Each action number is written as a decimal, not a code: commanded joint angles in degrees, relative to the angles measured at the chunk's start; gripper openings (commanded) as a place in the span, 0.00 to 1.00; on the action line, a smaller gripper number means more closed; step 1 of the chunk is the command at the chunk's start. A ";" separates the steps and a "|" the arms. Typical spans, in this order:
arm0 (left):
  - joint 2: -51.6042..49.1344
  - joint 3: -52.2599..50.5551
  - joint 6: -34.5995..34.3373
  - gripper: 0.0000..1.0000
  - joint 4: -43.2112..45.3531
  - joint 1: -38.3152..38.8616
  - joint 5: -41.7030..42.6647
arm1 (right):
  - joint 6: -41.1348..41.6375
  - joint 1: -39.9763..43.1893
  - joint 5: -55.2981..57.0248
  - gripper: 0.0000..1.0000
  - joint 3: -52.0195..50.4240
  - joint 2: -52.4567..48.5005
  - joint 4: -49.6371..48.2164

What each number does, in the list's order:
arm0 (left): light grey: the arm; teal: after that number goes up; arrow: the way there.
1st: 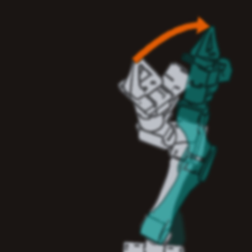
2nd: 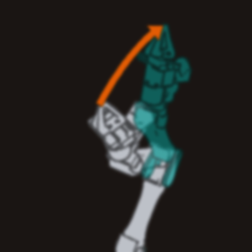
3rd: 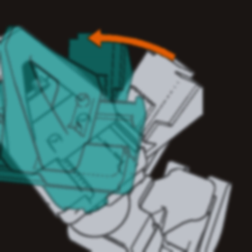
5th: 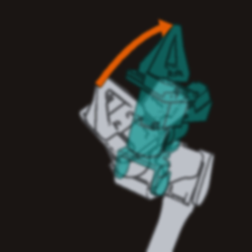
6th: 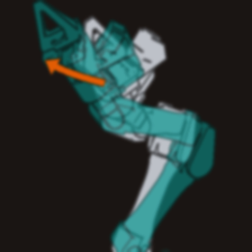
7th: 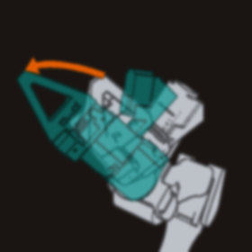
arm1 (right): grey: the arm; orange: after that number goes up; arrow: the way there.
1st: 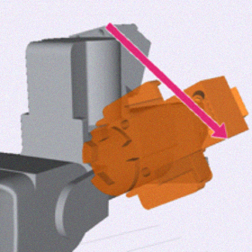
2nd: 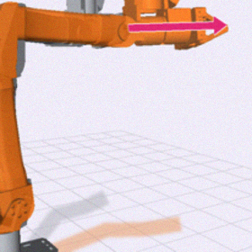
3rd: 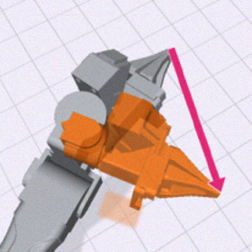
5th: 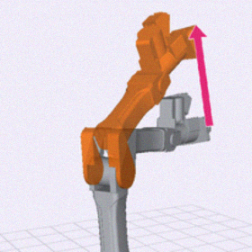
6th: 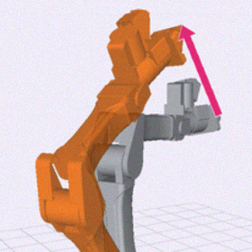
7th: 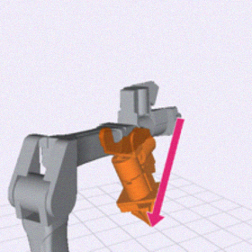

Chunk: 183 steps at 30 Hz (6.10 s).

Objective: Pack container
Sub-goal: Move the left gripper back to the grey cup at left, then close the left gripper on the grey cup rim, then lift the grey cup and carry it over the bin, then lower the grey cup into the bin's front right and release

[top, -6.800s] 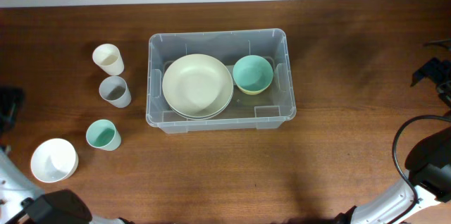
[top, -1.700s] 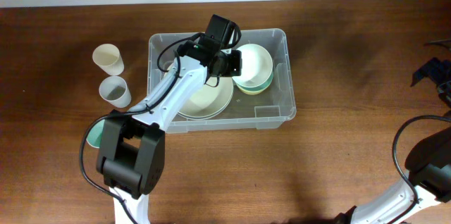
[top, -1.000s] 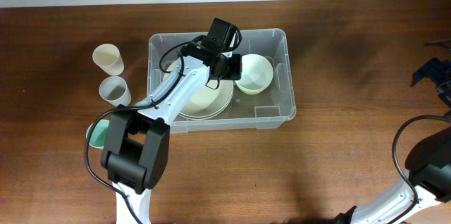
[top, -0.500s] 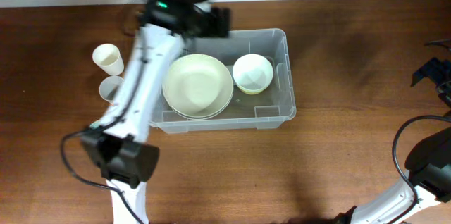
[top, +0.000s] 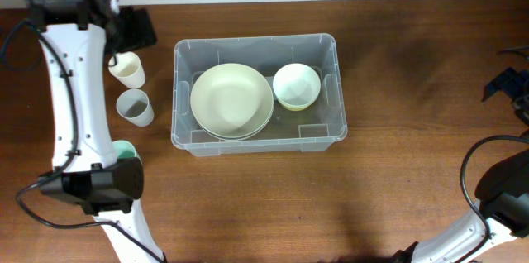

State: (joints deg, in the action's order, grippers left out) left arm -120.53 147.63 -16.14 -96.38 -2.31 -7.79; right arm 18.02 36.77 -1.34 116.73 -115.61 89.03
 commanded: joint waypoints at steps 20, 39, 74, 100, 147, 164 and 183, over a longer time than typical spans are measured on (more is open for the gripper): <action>-1.03 -29.62 6.64 0.99 8.57 -12.55 5.51 | 0.44 0.00 0.50 0.99 -0.11 1.36 -0.09; -5.51 -38.97 14.53 0.99 21.18 -12.55 5.53 | 0.46 0.00 0.50 0.99 -0.11 1.36 -0.09; -7.39 -38.95 5.22 0.01 19.63 -20.15 4.11 | 0.46 0.00 0.50 0.99 -0.11 1.36 -0.09; 3.78 -0.02 3.26 0.01 8.79 -19.65 15.43 | 0.44 0.00 0.50 0.99 -0.11 1.36 -0.09; -22.77 -0.48 5.70 0.01 0.90 38.60 11.98 | 0.46 0.00 0.50 0.99 -0.11 1.36 -0.09; -23.15 -3.41 2.93 0.01 2.67 35.04 9.53 | 0.44 0.00 0.50 0.99 -0.11 1.36 -0.09; -22.97 1.01 4.90 0.56 1.29 34.82 10.58 | 0.44 0.00 0.50 0.99 -0.11 1.36 -0.09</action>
State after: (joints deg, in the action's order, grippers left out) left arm -143.92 144.90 -12.67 -93.67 32.86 2.17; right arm 18.02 36.77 -1.34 116.73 -115.61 89.03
